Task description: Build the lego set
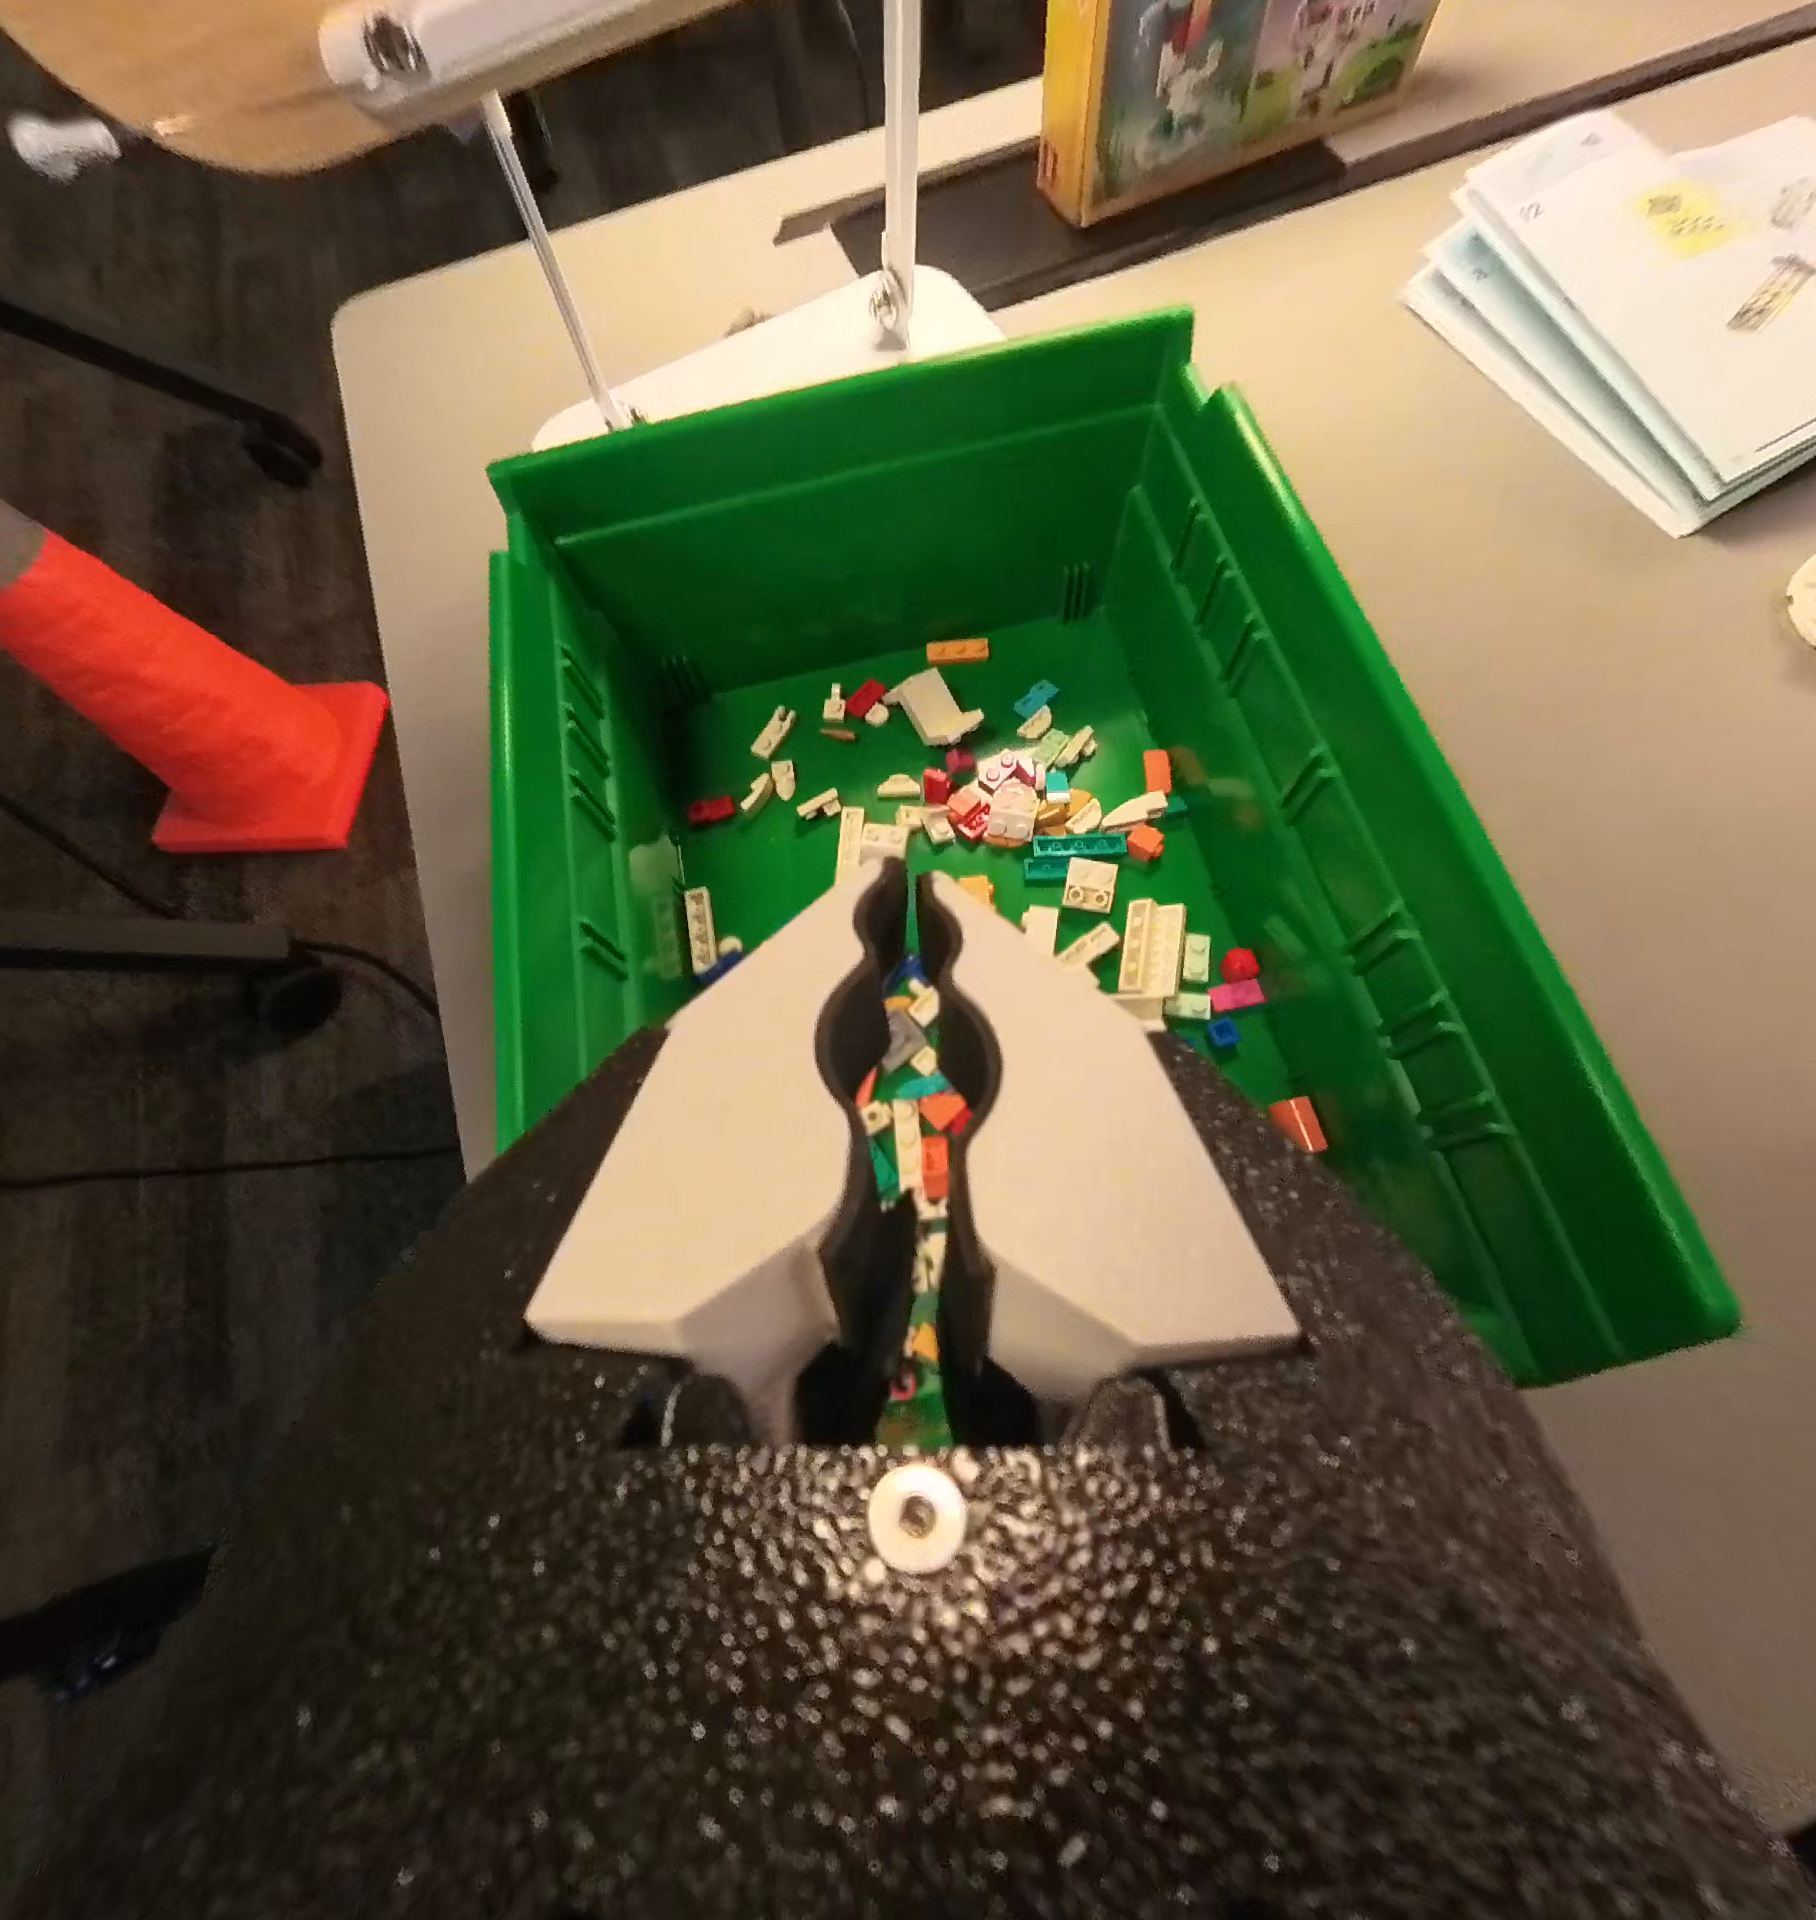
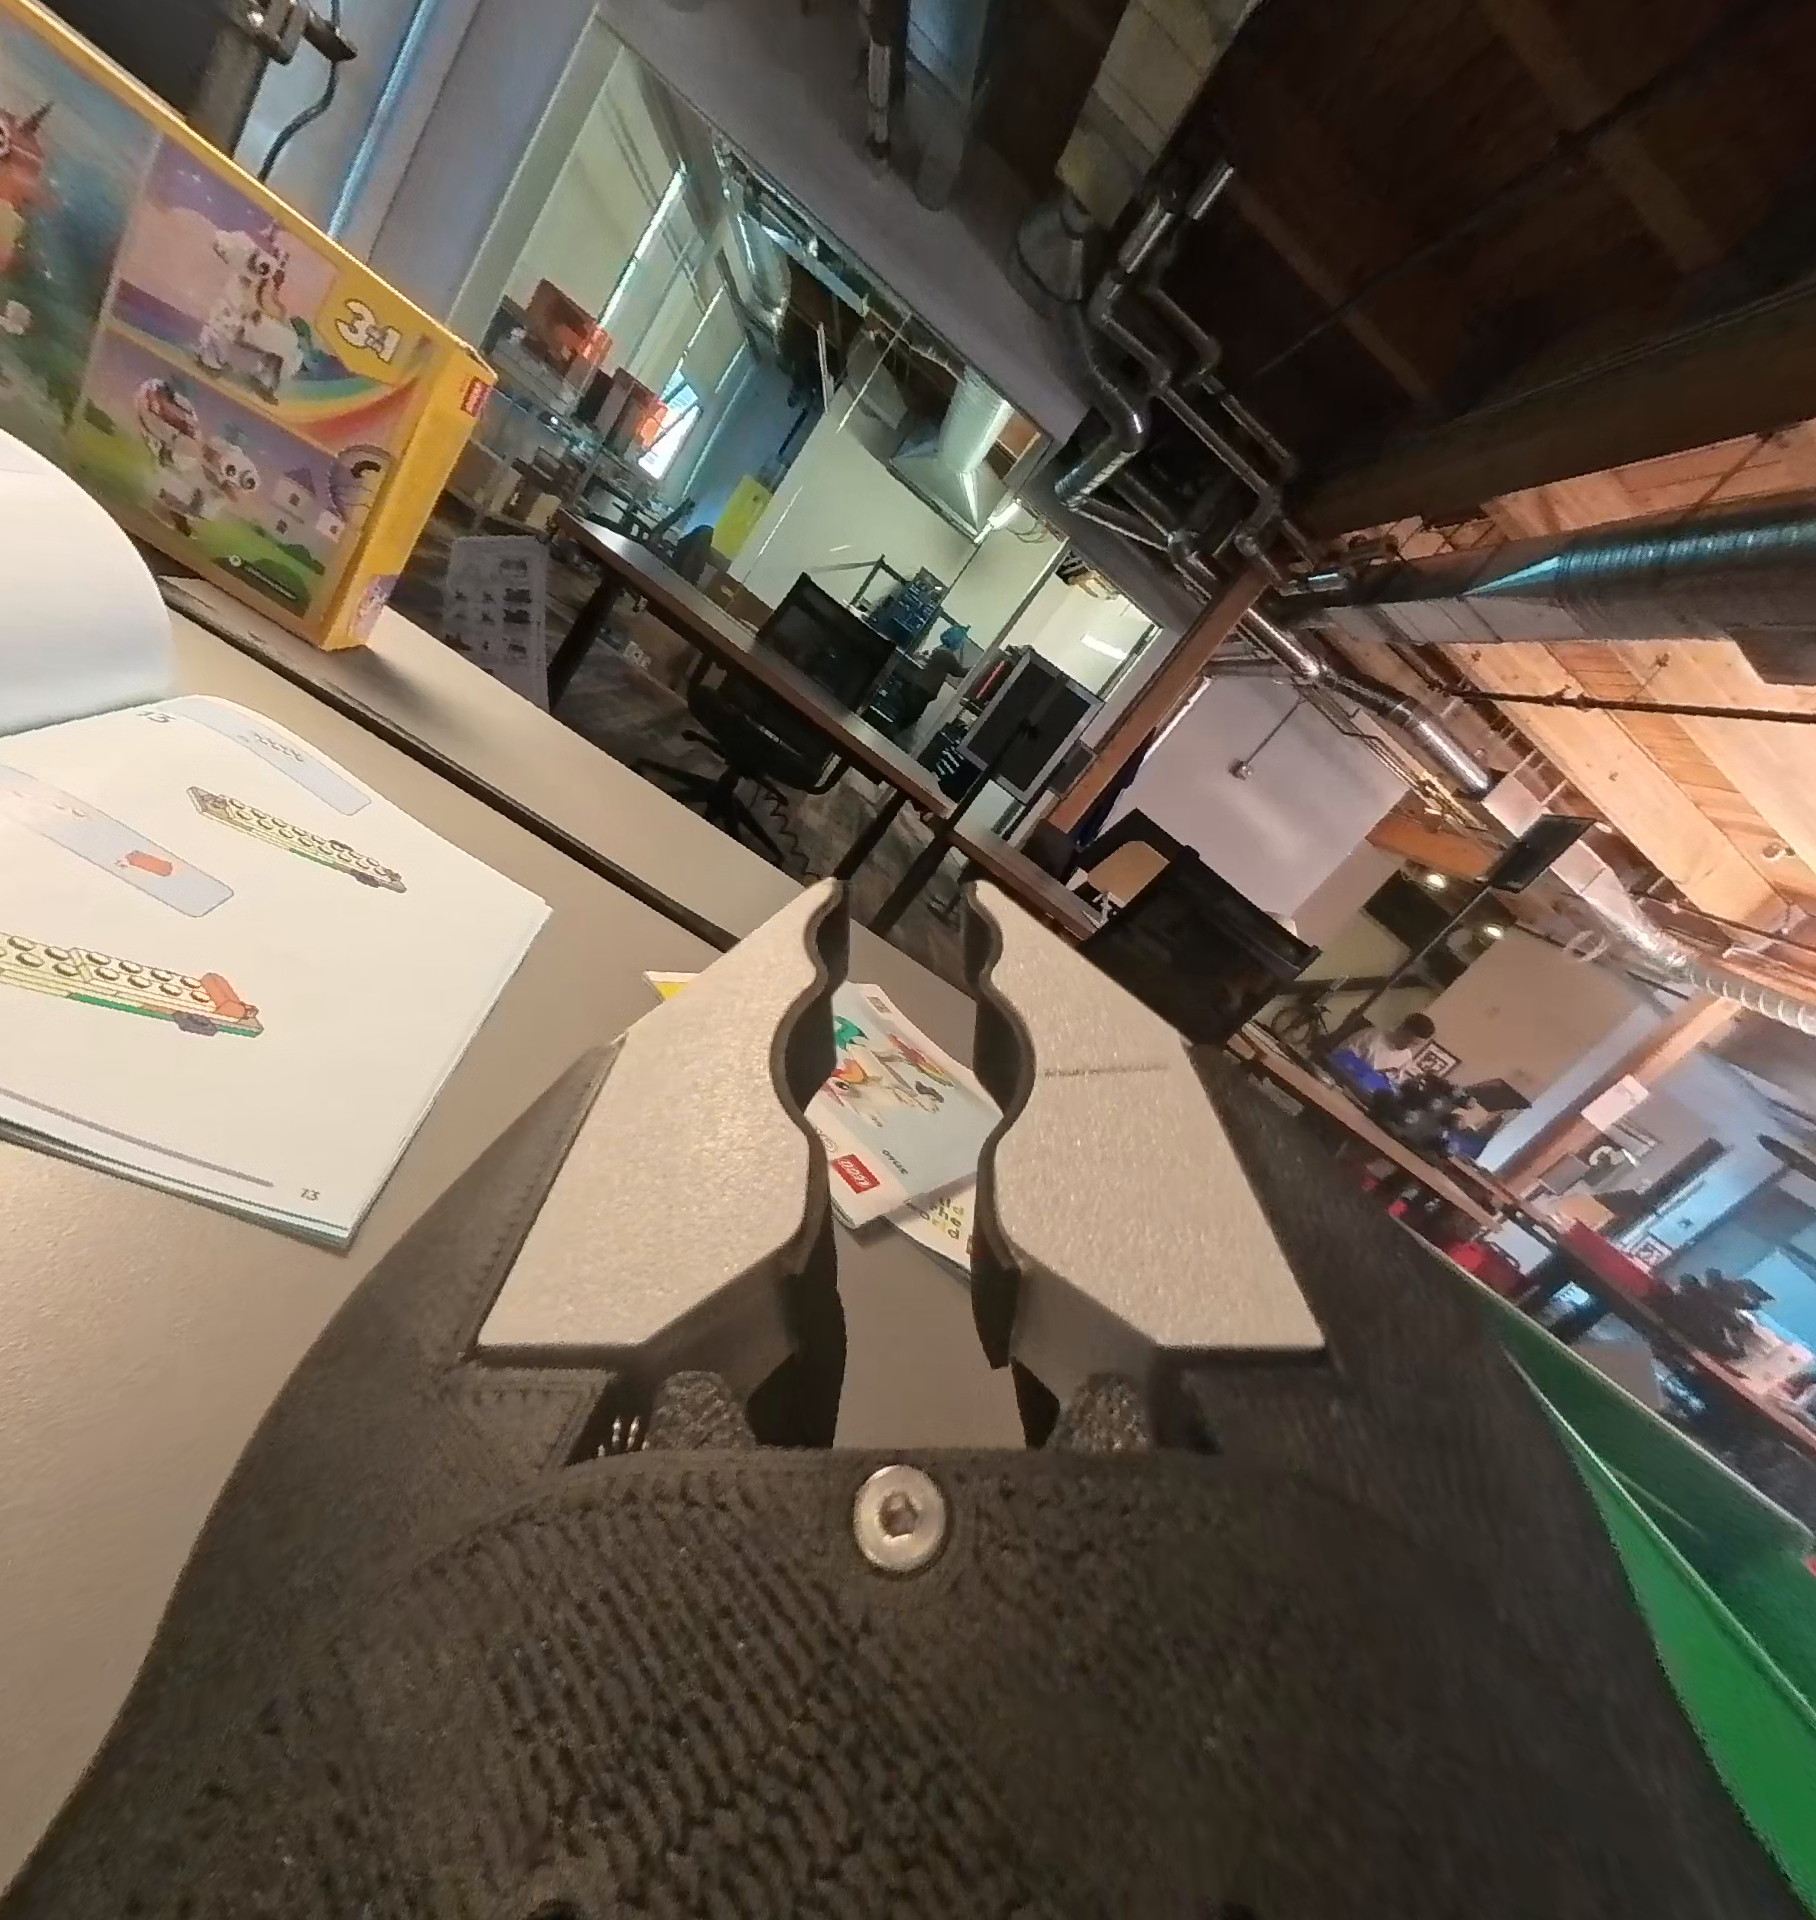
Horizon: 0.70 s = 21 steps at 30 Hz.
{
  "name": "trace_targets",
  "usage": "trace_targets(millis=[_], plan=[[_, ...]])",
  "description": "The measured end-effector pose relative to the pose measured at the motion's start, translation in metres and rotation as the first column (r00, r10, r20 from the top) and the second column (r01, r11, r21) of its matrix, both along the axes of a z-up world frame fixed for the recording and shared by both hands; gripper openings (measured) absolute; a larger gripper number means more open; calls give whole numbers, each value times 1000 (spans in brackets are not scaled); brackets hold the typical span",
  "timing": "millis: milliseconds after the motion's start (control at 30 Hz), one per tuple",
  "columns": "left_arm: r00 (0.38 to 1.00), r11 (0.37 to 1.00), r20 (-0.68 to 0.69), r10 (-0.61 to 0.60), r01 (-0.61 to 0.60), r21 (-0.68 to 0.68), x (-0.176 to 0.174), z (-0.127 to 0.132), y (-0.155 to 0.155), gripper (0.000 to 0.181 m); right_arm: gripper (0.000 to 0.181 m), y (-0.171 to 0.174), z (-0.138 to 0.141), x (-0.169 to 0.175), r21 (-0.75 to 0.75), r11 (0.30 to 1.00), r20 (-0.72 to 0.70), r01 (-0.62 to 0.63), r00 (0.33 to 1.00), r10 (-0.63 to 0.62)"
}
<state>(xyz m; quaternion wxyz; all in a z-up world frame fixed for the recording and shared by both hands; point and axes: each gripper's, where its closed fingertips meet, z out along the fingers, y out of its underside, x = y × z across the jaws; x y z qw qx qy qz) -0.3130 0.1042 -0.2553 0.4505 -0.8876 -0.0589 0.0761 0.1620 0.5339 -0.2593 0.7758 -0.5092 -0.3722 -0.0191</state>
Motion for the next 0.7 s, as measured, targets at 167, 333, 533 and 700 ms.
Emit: trace_targets(millis=[167, 333, 533, 700], plan=[[999, 1000, -41, -15, 15, 20, 3, 7, 3, 0, 20, 2, 1, 3, -10, 1000, -20, 6, 1000, -6], [998, 1000, -58, -21, 20, -6, 3, 2, 1, 0, 20, 0, -1, 1, -8, 1000, -6, 1, 1000, -1], [995, 1000, -99, -17, 15, -25, 2, -2, 0, 0, 19, -2, -2, 0, -11, 1000, 1, -1, 1000, 1], [996, 999, -93, -10, 6, -45, -2, -6, -3, 0, 19, -2, -2, 0, -12, 1000, 5, 3, 1000, -3]])
